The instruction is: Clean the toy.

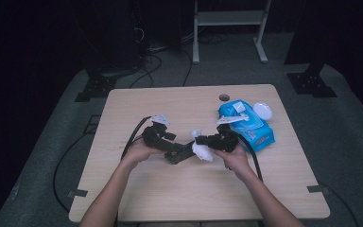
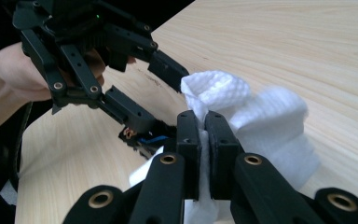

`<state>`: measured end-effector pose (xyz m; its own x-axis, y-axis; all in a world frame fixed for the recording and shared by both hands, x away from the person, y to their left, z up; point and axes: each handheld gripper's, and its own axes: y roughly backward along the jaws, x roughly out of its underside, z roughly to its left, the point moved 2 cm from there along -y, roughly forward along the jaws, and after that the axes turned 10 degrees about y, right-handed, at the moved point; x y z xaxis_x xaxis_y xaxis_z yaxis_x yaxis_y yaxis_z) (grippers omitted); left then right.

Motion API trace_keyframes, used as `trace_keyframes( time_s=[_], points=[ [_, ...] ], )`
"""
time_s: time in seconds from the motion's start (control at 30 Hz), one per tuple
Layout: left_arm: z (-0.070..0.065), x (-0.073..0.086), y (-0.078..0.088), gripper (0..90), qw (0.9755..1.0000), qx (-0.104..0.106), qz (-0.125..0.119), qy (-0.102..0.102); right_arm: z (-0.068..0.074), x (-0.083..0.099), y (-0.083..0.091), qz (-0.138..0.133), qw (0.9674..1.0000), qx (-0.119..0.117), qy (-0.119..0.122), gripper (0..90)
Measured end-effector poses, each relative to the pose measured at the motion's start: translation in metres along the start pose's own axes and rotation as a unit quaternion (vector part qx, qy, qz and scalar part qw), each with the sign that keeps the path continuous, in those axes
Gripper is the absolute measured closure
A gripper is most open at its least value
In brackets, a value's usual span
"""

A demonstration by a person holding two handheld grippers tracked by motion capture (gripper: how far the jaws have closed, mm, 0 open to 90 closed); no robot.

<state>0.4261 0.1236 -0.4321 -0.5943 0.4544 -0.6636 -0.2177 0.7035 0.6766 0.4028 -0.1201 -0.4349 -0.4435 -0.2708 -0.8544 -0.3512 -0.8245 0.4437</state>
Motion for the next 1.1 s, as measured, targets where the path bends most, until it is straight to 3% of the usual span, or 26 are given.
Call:
trace_keyframes(
  time_s=[0.07,0.2,0.43,0.83,0.97,1.1],
  points=[
    [0.002,0.002,-0.001,37.6,0.9999,0.009,-0.006,0.011,0.000,-0.002,-0.005,0.001,1.0000,0.000,0.002,84.6],
    [0.002,0.003,-0.003,37.2,0.9998,0.018,-0.003,0.013,-0.001,-0.002,-0.011,0.008,1.0000,0.003,0.004,84.7],
    [0.002,0.004,-0.006,35.4,0.9996,0.017,-0.010,0.020,-0.004,0.001,-0.014,0.020,0.9998,0.006,0.003,84.7],
    [-0.009,0.004,-0.005,34.1,0.9996,-0.005,-0.008,-0.026,-0.003,0.004,-0.014,0.025,0.9996,0.007,0.010,84.8],
    [-0.012,0.005,-0.005,33.9,0.9992,-0.012,-0.010,-0.036,-0.002,0.005,-0.013,0.024,0.9996,0.008,0.013,84.8],
    [-0.014,0.007,-0.006,33.9,0.9993,-0.006,-0.018,-0.032,-0.001,0.007,-0.011,0.024,0.9996,0.006,0.016,84.9]
  ],
)
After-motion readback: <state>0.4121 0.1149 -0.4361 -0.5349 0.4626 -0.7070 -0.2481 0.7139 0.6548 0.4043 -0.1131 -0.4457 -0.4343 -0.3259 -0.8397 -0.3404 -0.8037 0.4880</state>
